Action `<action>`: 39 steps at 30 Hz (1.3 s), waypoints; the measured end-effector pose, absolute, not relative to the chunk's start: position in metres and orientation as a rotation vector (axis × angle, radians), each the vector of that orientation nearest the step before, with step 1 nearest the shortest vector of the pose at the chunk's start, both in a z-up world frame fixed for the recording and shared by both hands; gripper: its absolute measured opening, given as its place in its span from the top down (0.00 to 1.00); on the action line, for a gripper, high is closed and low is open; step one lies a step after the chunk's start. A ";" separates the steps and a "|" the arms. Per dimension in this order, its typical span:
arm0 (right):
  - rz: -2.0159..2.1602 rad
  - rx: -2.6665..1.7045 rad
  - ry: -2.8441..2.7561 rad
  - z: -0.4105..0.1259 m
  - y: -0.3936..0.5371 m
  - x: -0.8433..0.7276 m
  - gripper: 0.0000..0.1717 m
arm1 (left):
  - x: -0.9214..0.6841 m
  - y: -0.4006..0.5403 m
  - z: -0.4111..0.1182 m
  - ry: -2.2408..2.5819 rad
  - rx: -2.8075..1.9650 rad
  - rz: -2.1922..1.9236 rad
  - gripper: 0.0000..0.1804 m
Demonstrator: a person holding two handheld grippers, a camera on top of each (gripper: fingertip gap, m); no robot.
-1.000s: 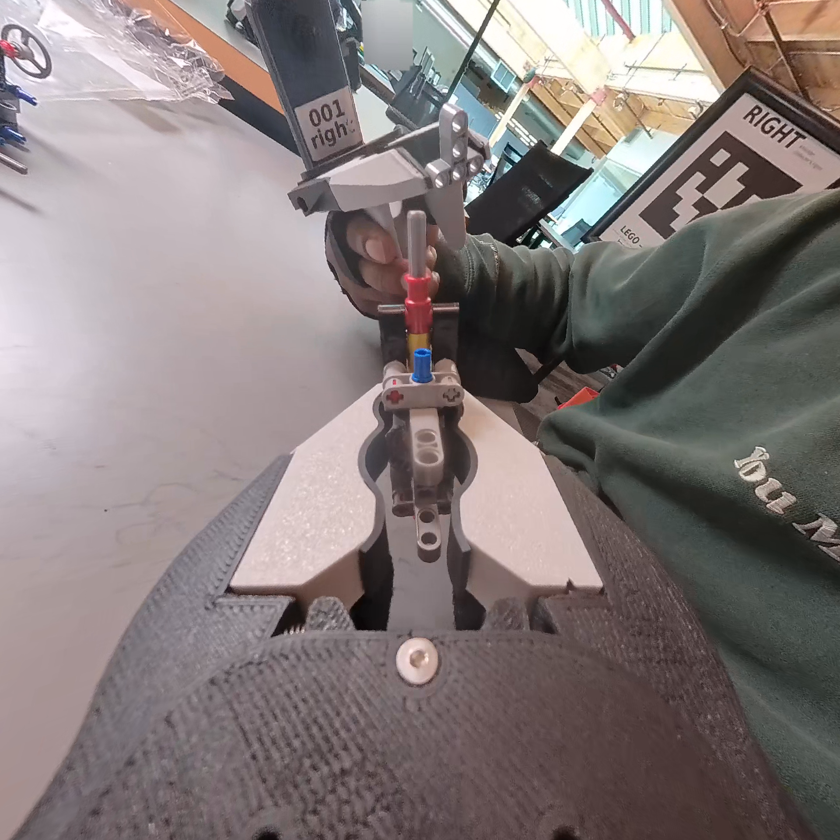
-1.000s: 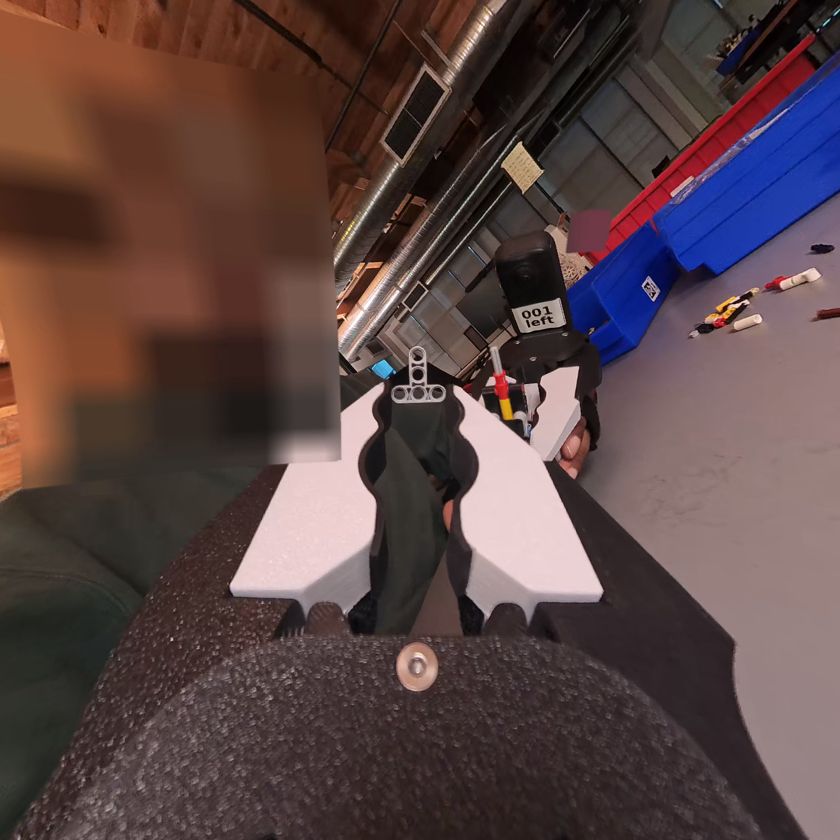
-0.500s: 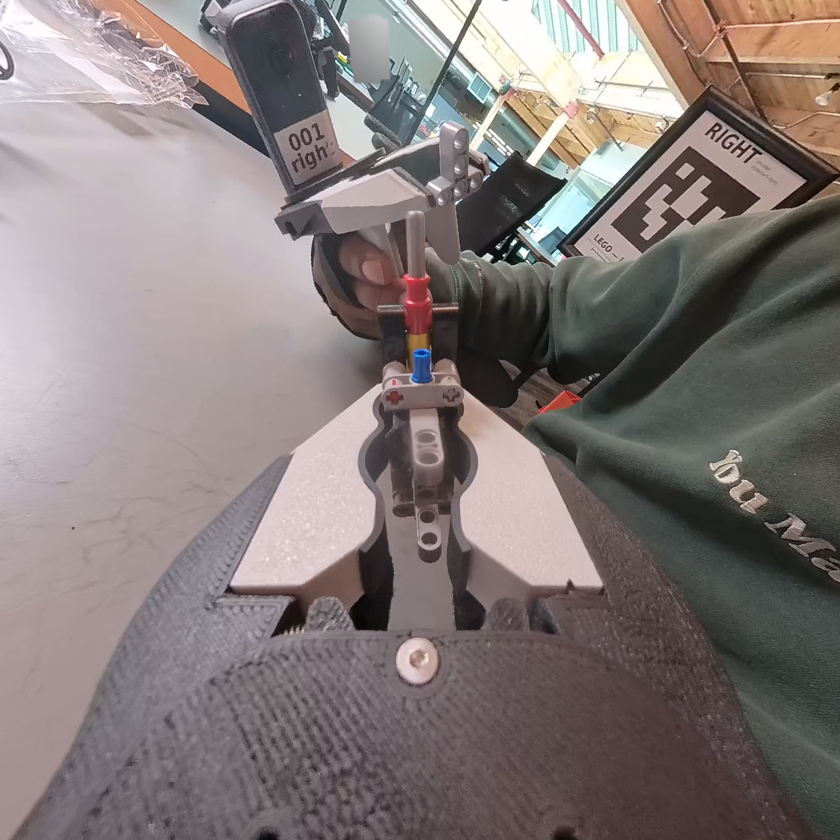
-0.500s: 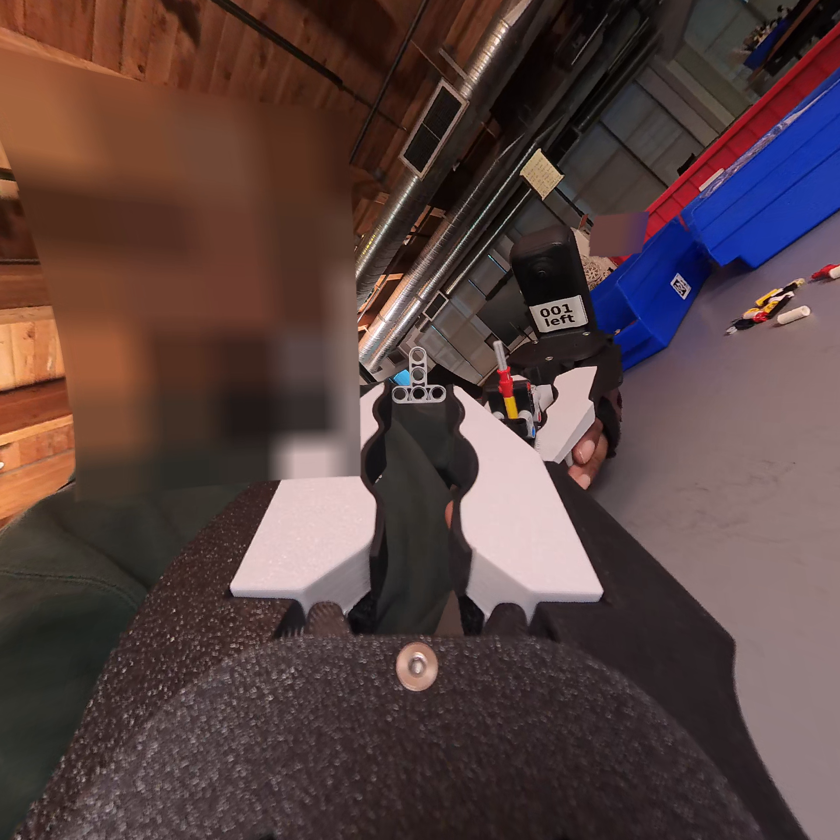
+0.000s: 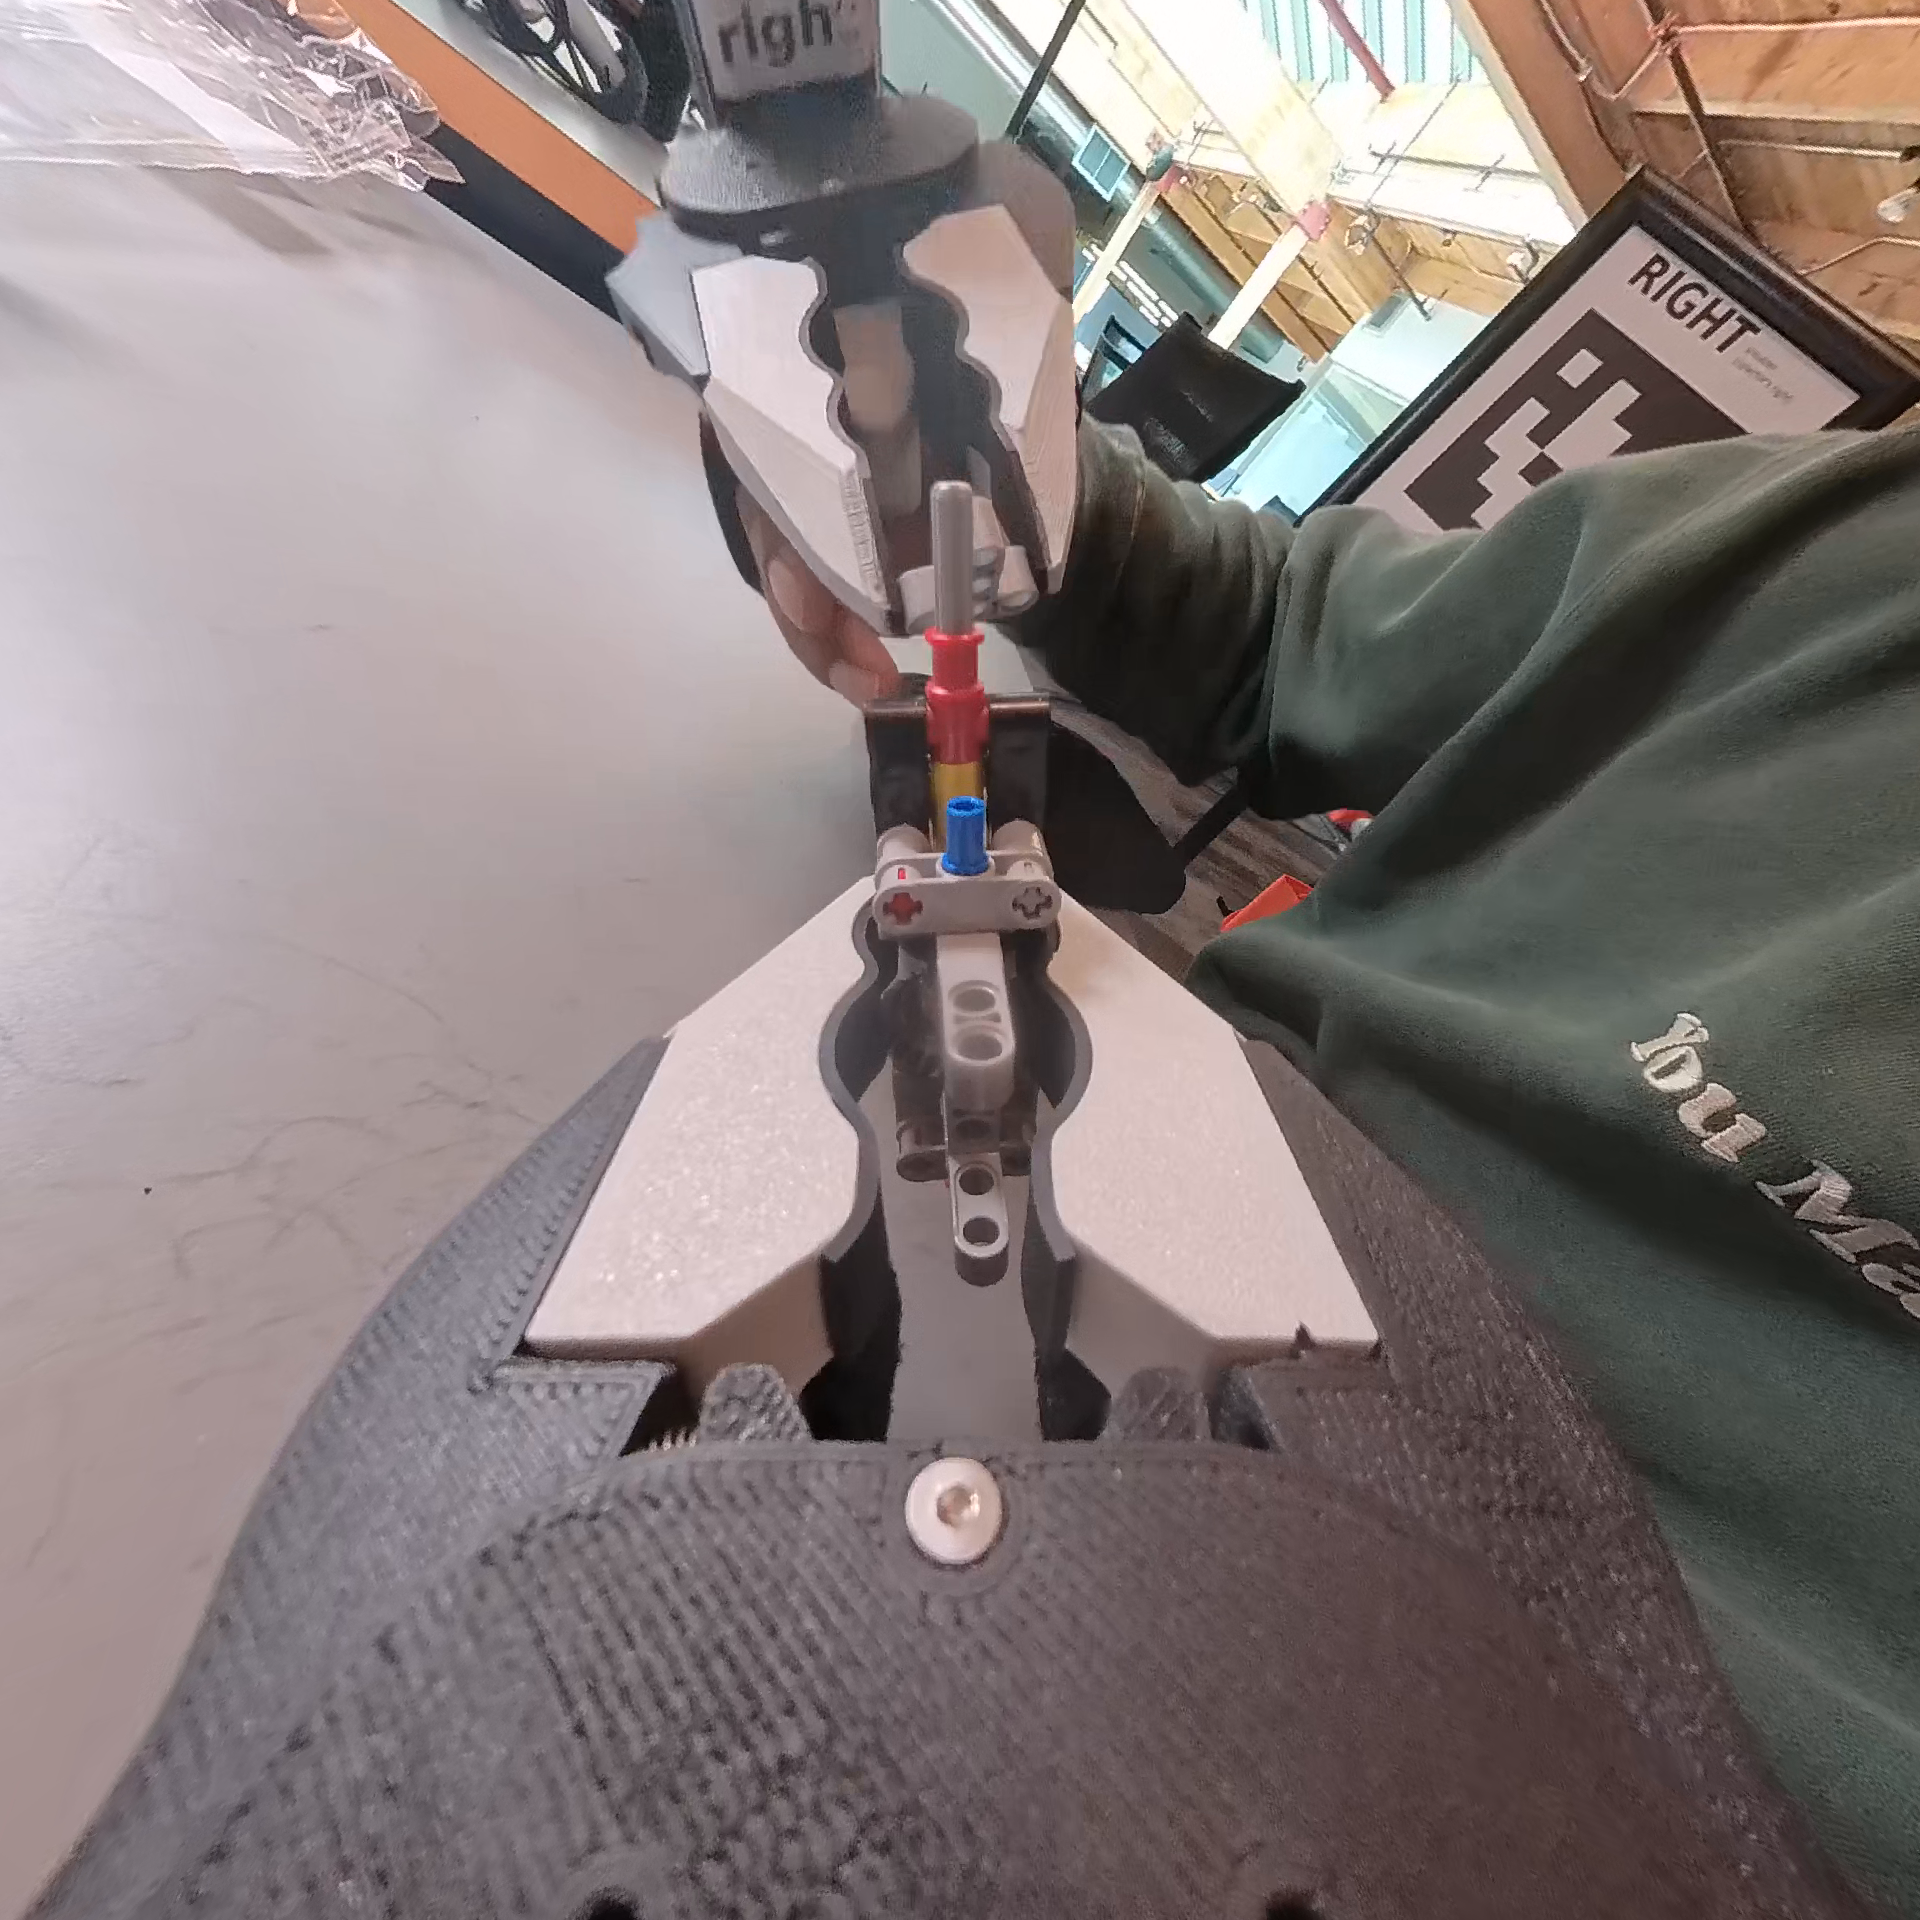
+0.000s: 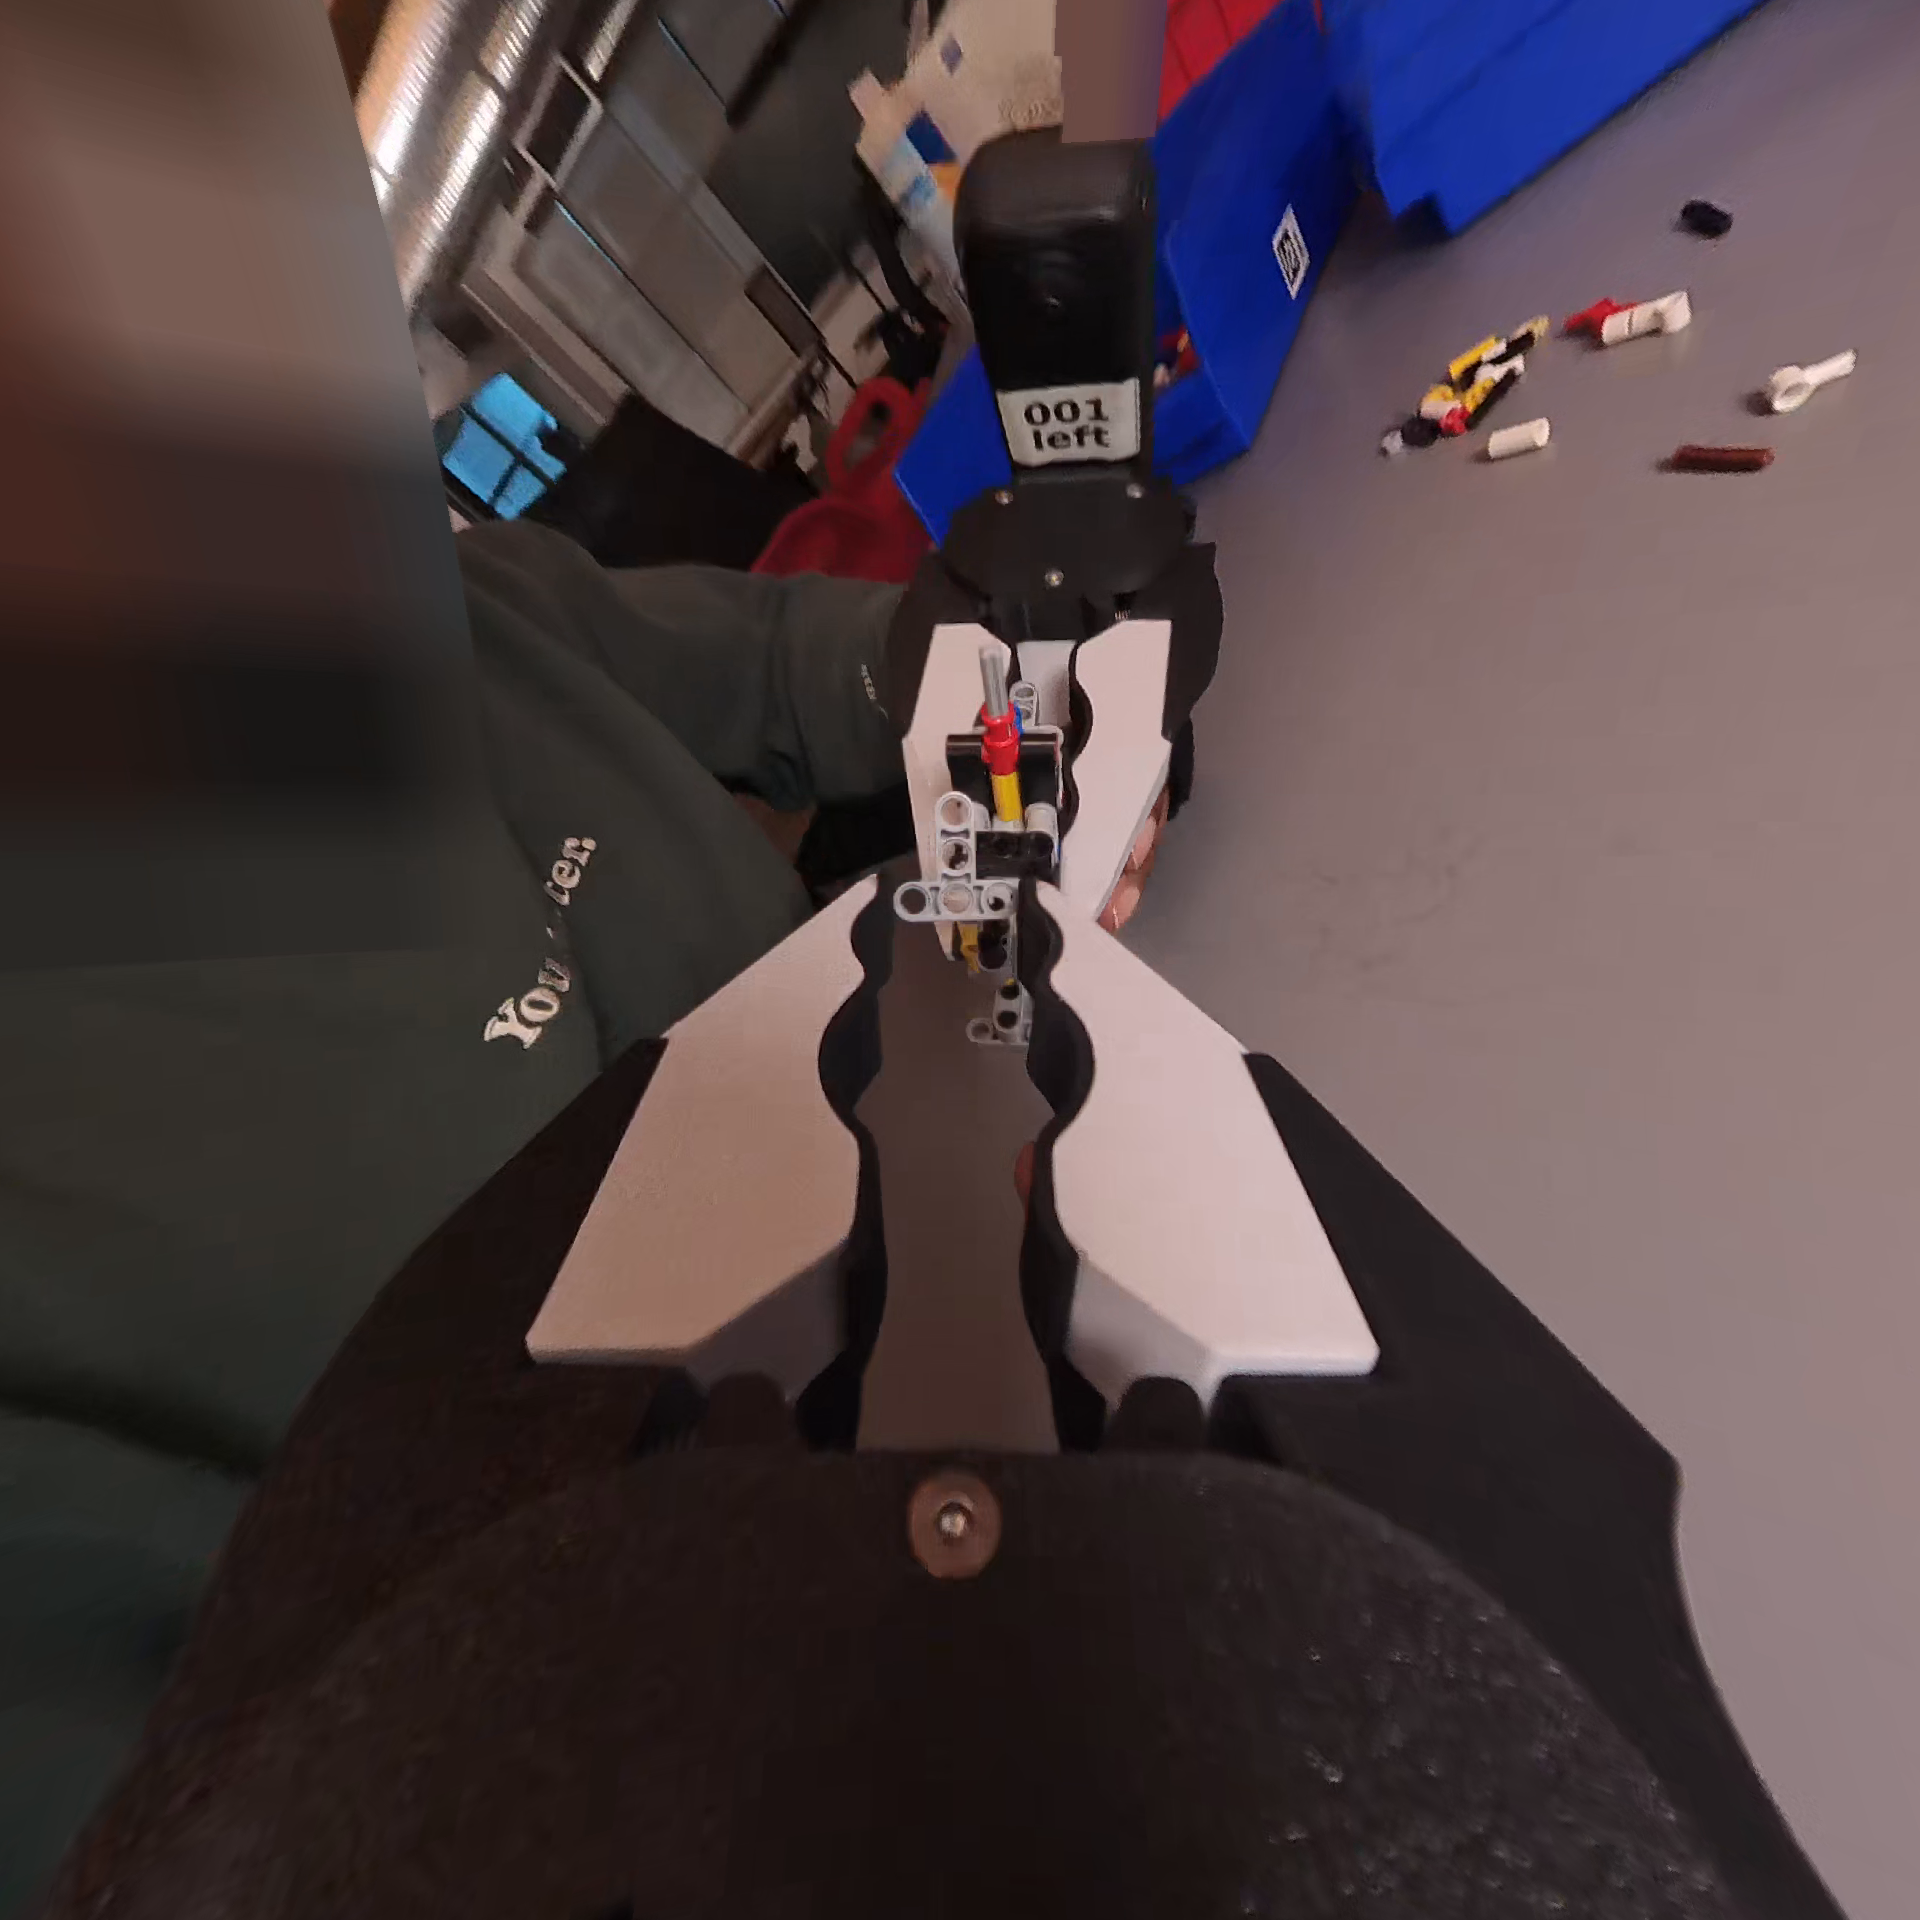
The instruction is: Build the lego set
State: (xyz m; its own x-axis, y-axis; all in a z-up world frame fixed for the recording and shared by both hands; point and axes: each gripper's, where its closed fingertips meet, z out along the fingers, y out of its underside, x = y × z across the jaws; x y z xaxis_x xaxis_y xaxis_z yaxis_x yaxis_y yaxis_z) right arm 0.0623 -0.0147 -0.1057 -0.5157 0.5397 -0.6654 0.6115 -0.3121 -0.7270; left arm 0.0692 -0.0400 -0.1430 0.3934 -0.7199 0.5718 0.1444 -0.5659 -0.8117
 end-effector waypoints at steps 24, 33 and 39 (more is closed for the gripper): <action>-1.537 1.576 1.744 -0.147 -0.023 0.062 0.87 | 0.070 -0.045 -0.164 0.342 -1.962 -1.532 0.88; -1.458 1.563 1.745 -0.156 -0.024 0.064 0.87 | 0.072 -0.047 -0.167 0.341 -1.978 -1.553 0.89; -1.465 1.554 1.741 -0.154 -0.023 0.064 0.87 | 0.070 -0.046 -0.165 0.331 -1.970 -1.555 0.89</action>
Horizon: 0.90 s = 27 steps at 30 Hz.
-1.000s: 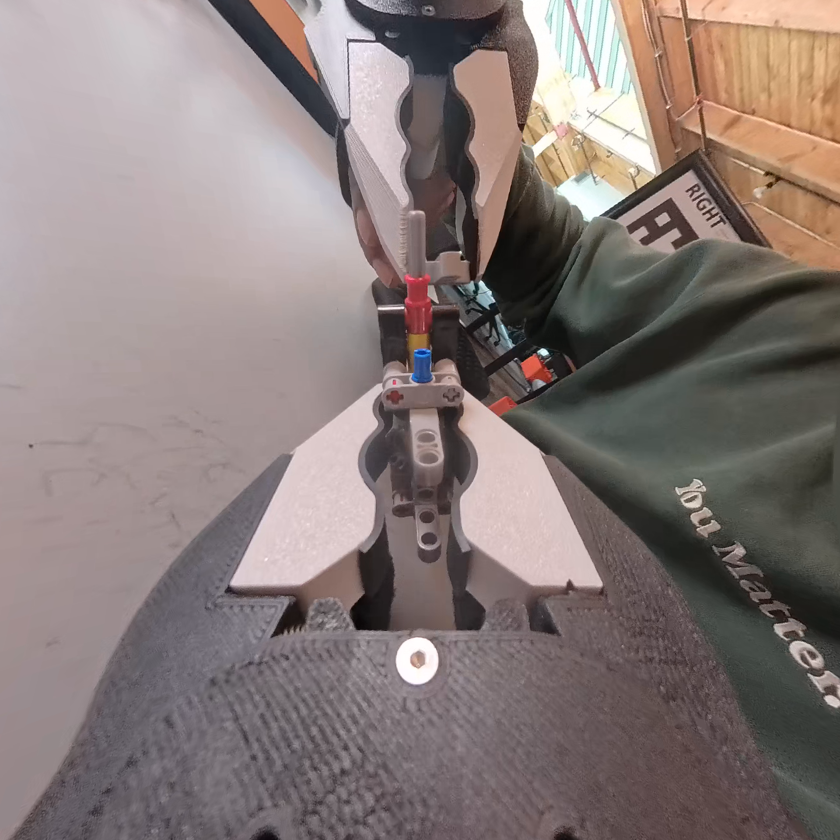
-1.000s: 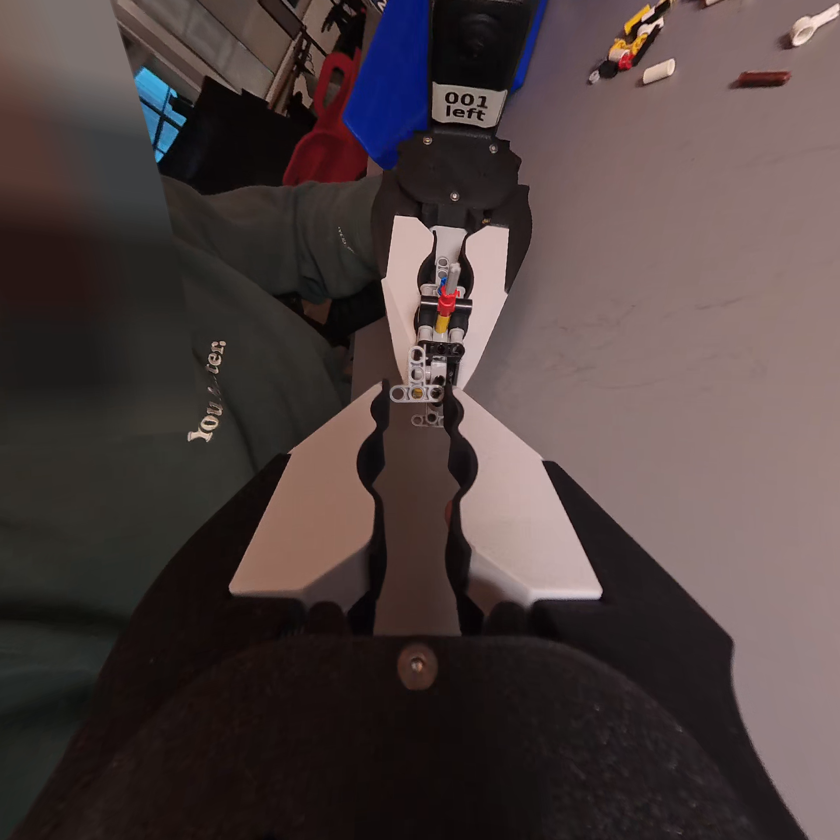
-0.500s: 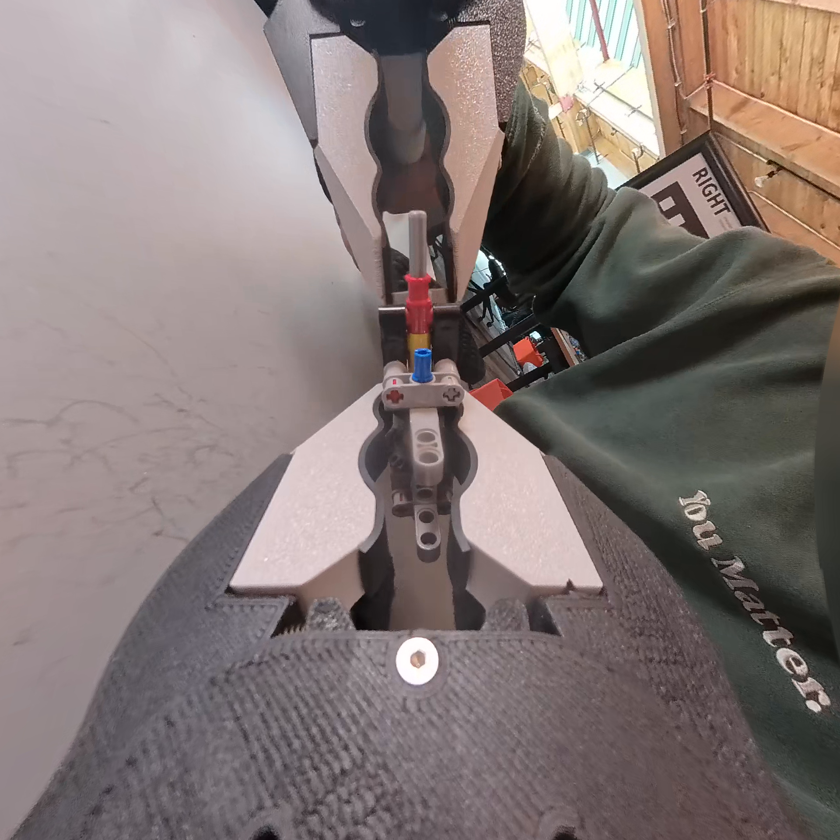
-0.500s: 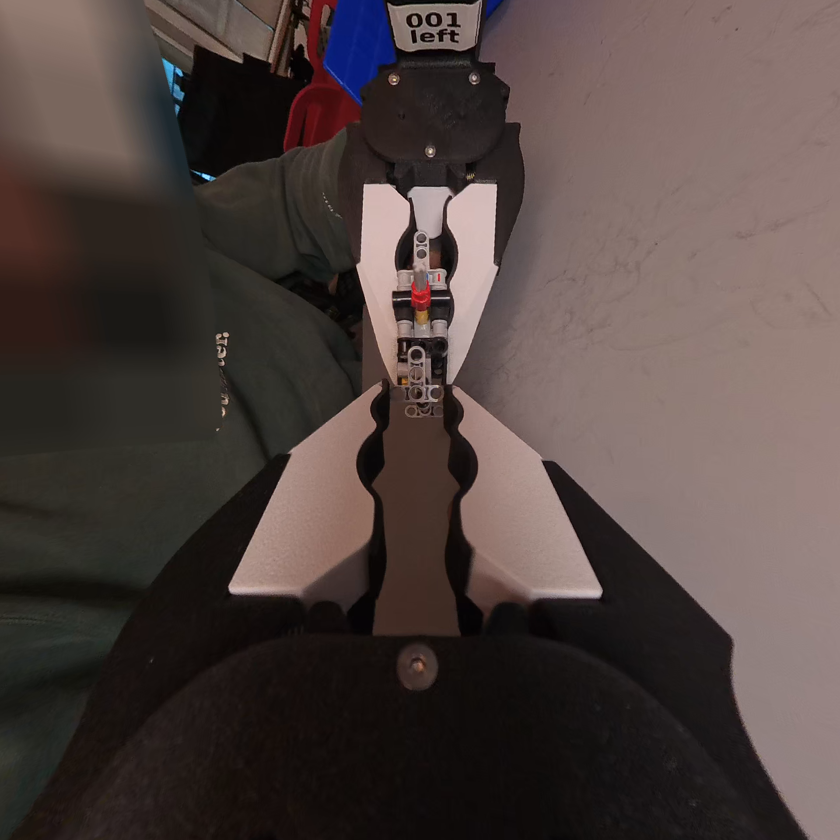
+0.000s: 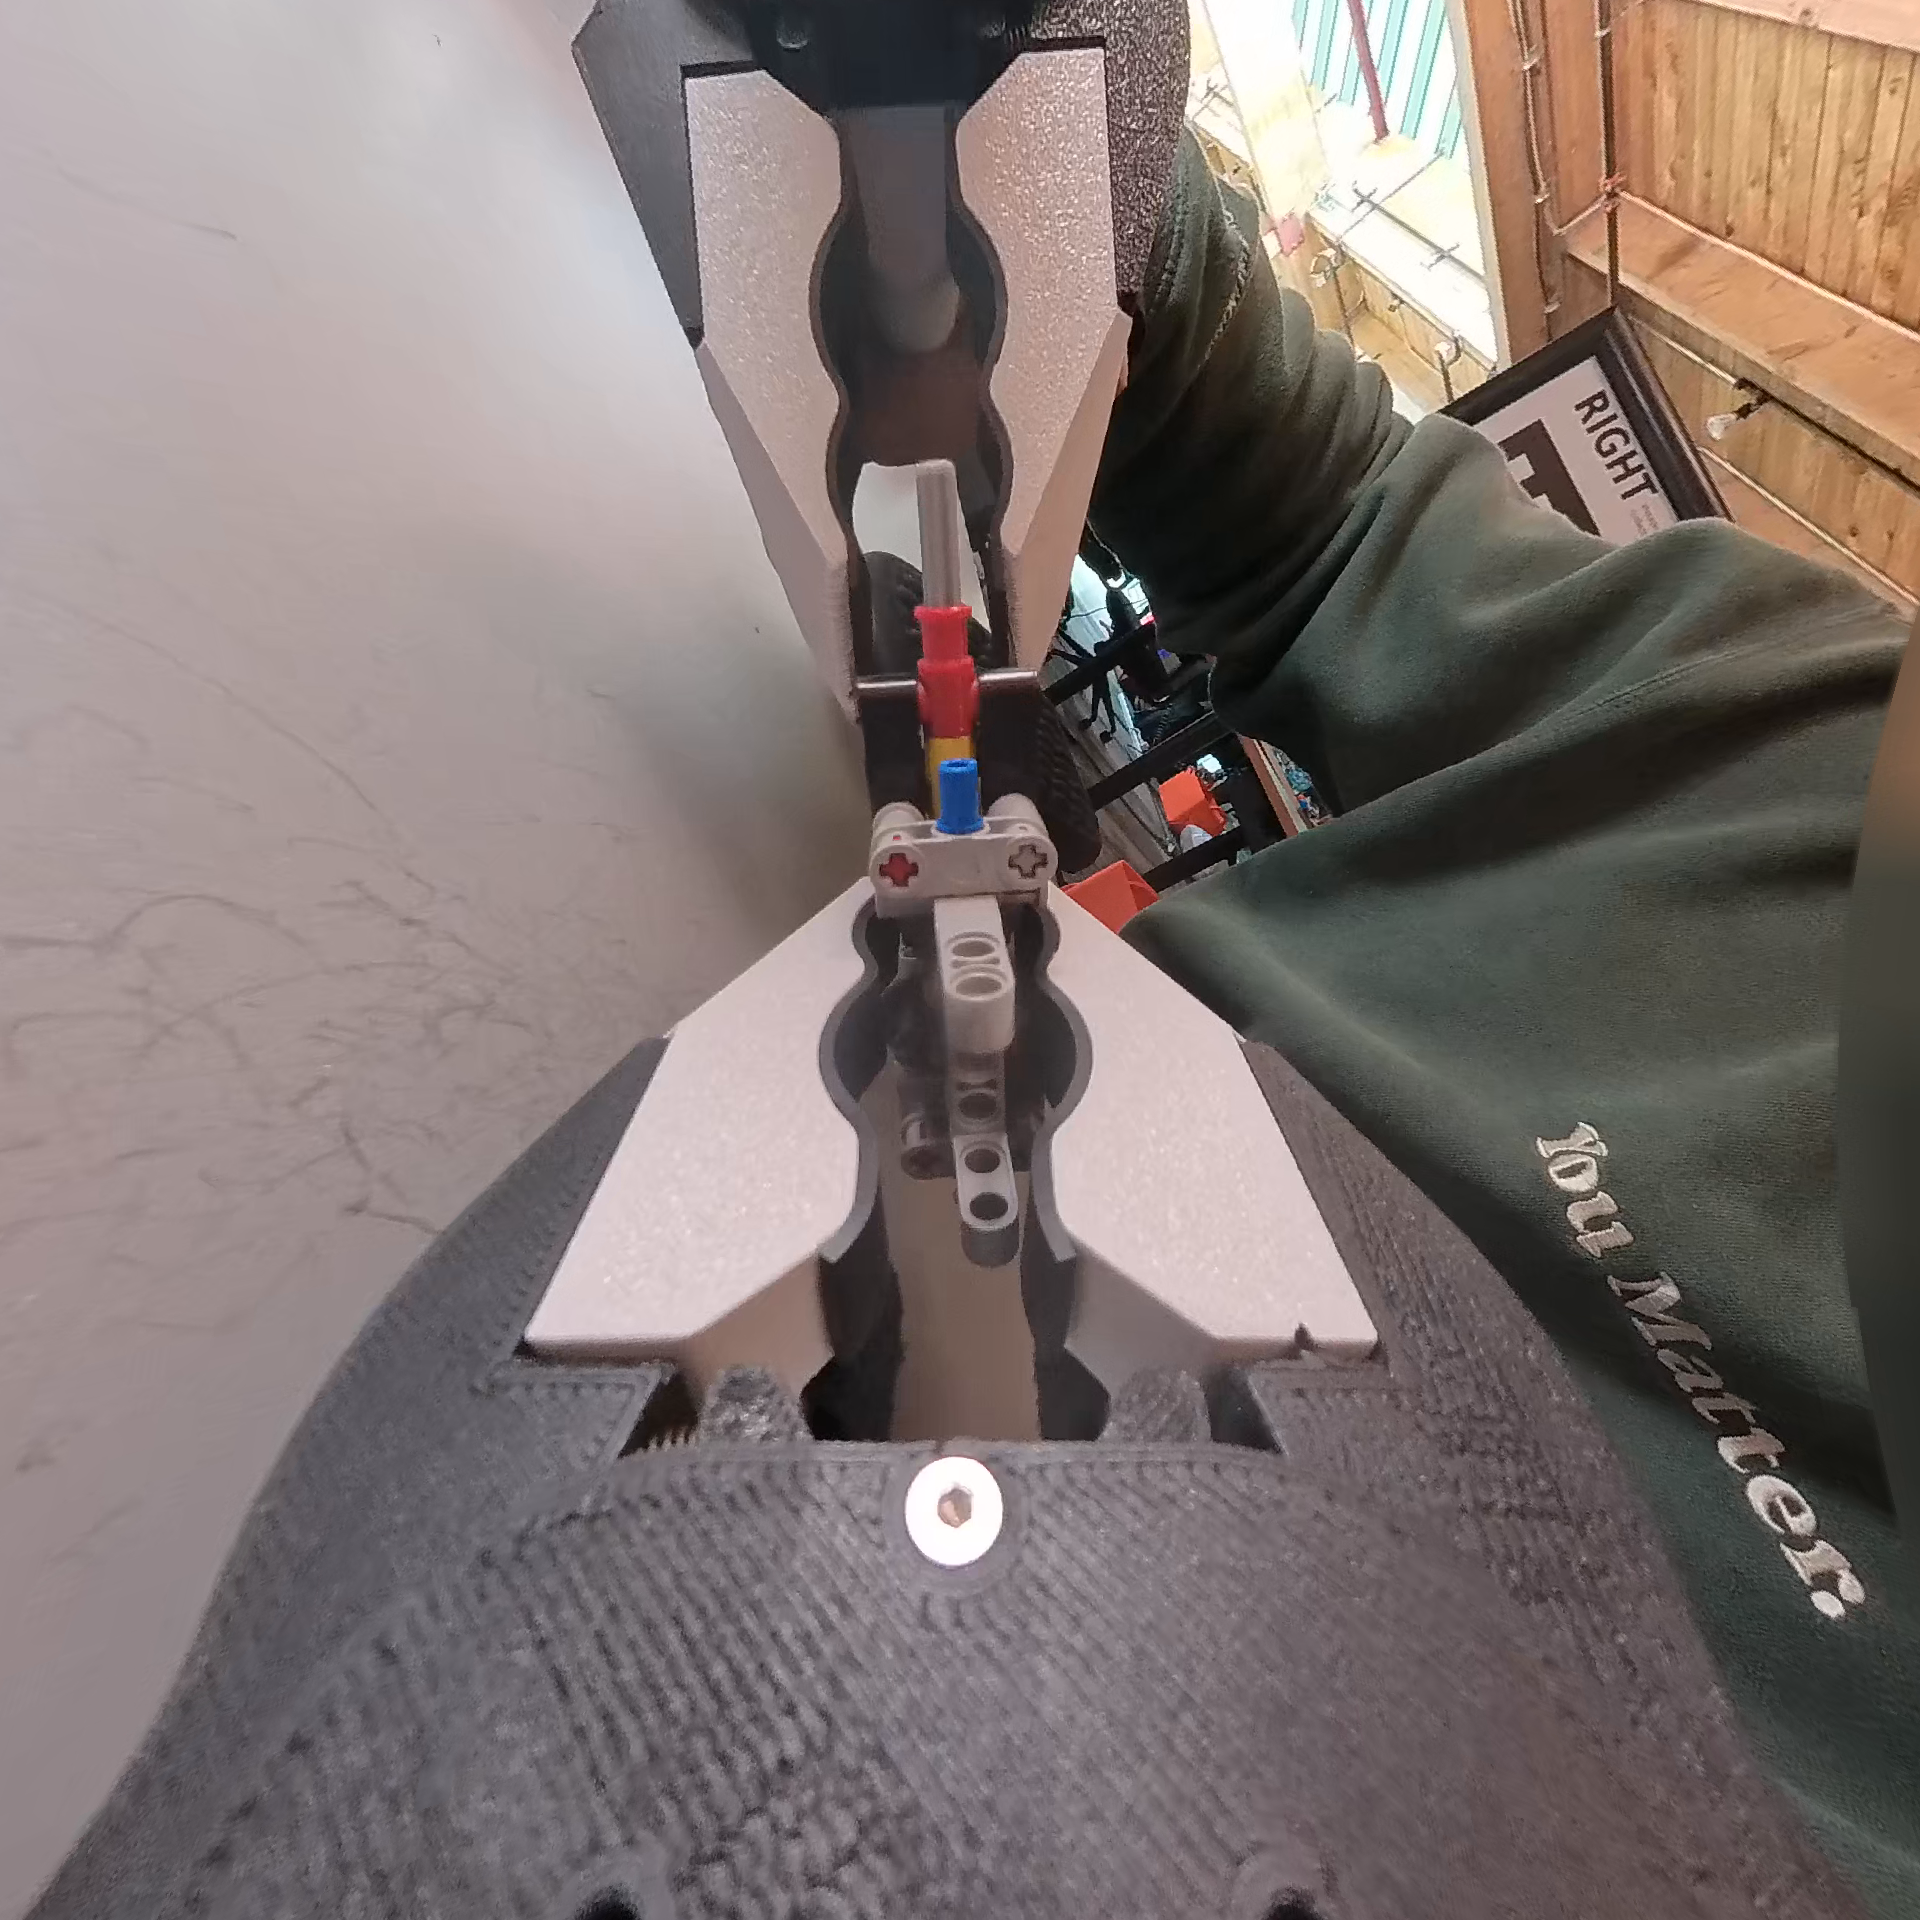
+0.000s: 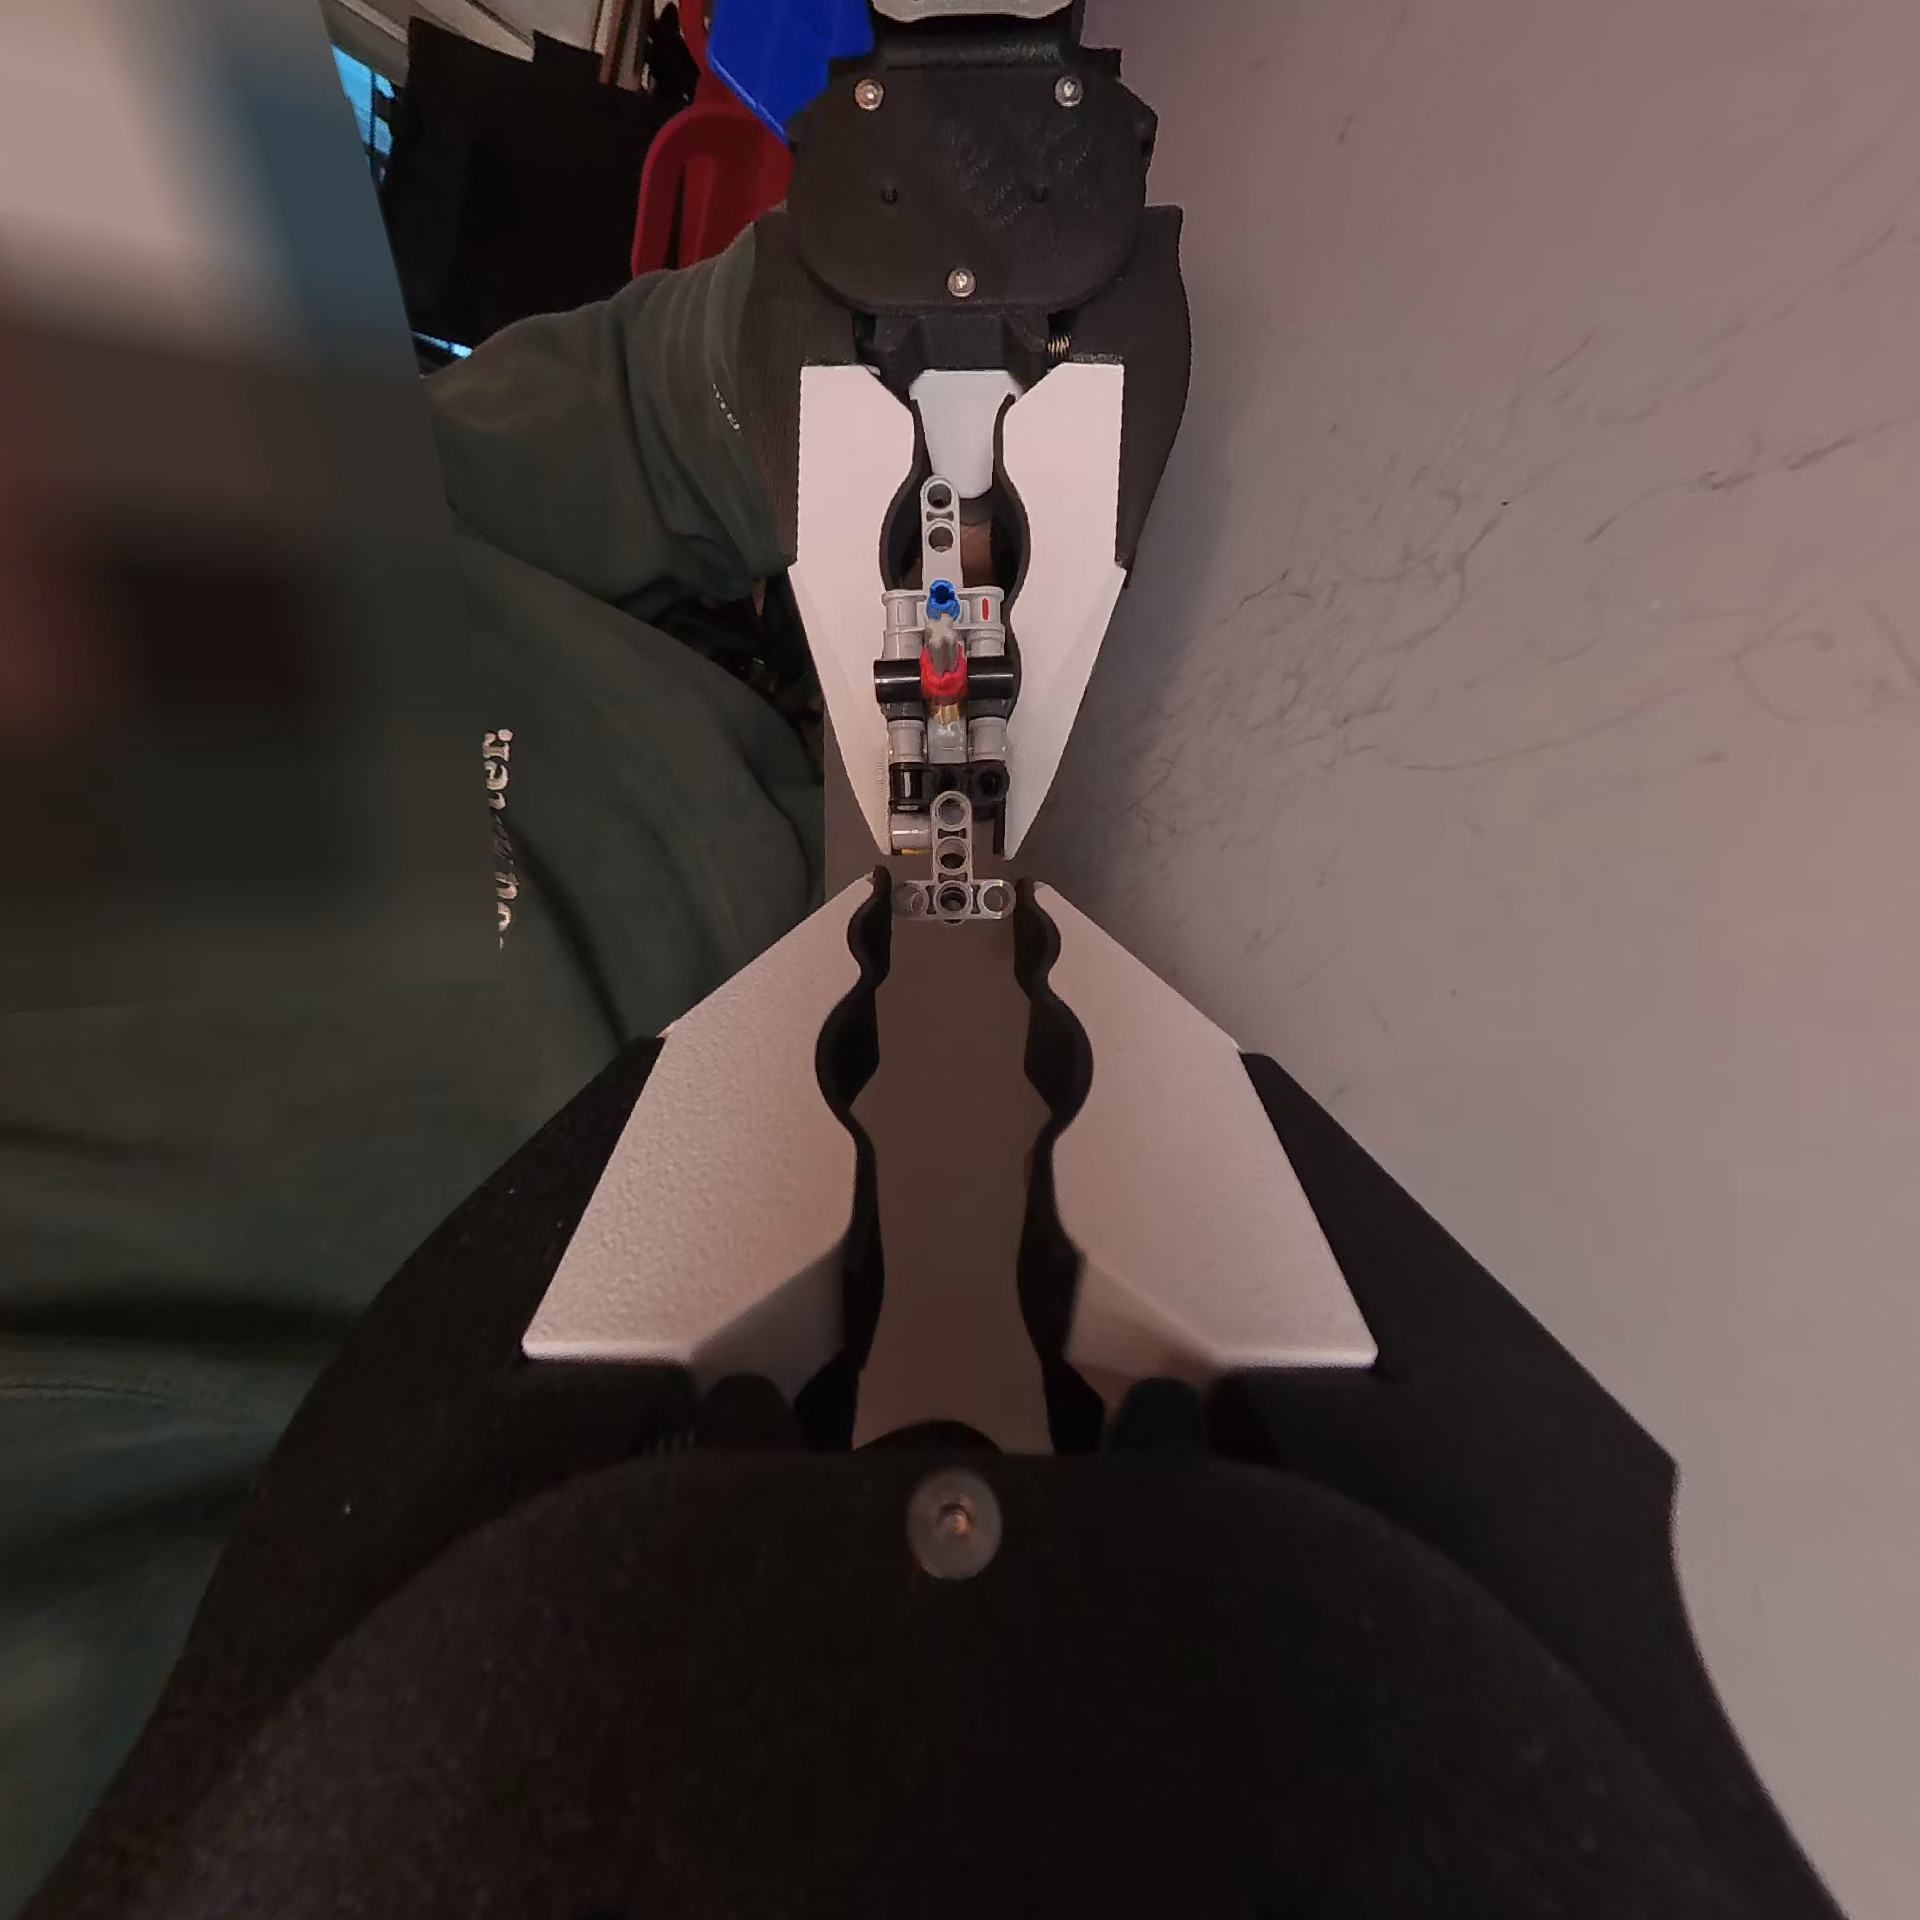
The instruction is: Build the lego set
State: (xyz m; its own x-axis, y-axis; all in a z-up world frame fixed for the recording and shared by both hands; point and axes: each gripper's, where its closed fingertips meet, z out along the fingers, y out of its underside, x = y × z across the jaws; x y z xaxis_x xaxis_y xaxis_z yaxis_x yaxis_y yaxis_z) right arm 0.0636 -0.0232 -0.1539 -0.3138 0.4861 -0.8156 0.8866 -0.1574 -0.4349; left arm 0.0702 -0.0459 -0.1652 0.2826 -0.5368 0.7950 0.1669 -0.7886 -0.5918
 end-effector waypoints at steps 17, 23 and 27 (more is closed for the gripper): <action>-1.496 1.531 1.737 -0.151 -0.026 0.069 0.87 | 0.071 -0.048 -0.158 0.320 -1.929 -1.616 0.89; -1.505 1.529 1.741 -0.150 -0.027 0.071 0.87 | 0.072 -0.048 -0.156 0.320 -1.911 -1.618 0.89; -1.483 1.522 1.736 -0.151 -0.027 0.072 0.87 | 0.073 -0.048 -0.157 0.327 -1.902 -1.619 0.89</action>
